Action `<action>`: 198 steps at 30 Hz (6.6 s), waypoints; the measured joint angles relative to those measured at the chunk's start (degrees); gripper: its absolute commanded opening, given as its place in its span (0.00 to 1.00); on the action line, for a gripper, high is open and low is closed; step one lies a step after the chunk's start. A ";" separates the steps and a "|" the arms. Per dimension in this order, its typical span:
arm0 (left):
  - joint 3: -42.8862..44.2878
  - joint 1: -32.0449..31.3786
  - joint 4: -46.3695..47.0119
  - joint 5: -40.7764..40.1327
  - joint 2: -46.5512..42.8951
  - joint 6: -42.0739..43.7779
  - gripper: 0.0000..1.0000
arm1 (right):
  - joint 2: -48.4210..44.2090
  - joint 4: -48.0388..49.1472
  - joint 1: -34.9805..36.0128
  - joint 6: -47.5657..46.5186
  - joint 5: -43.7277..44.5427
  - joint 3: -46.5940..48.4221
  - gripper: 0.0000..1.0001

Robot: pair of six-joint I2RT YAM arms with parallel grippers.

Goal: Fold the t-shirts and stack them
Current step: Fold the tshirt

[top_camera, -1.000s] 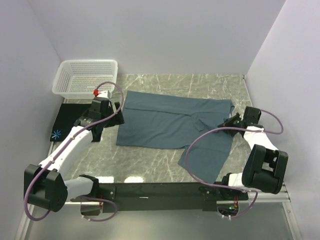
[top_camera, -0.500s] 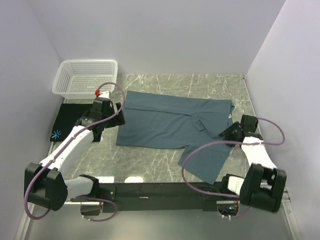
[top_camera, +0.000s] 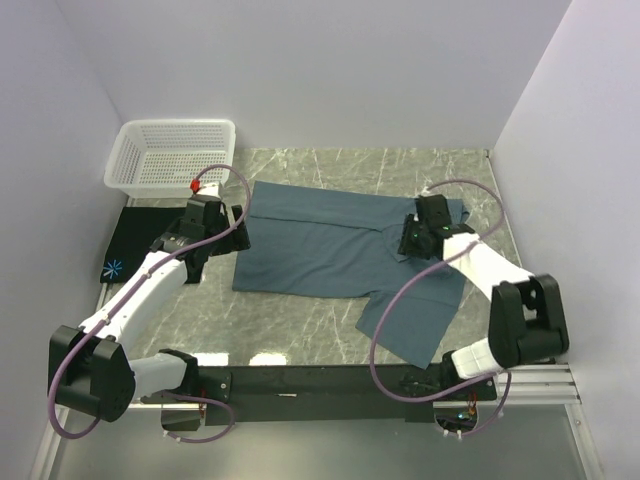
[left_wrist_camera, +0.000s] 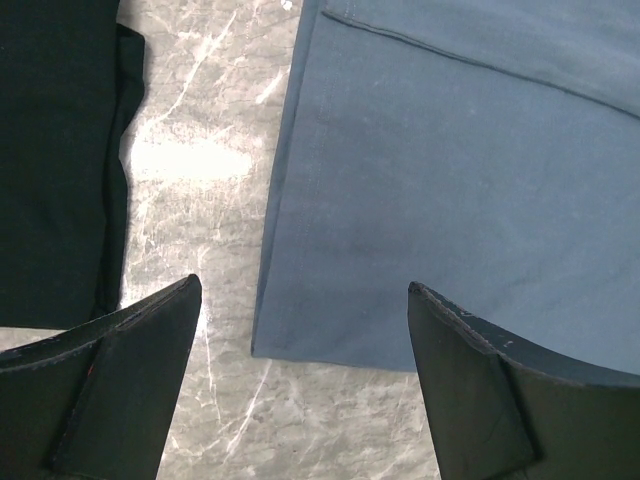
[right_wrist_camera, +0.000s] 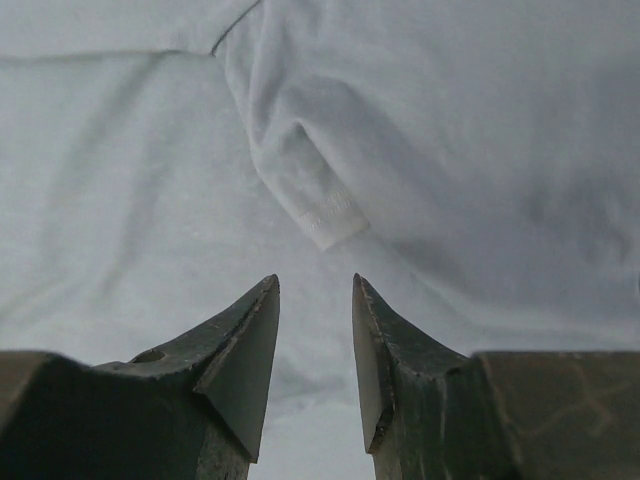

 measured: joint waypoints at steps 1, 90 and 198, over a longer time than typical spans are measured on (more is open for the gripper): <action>0.00 0.00 -0.02 0.00 0.02 0.00 0.89 | 1.40 -0.11 0.61 -1.20 0.55 0.76 0.42; 0.00 -0.24 -1.09 -0.48 2.40 0.42 0.89 | 18.93 -24.44 9.57 -3.91 2.49 24.41 0.01; -3.96 -1.75 -3.80 -3.45 -3.52 -4.09 0.93 | -3.67 12.87 -38.42 10.73 -15.89 -14.43 0.54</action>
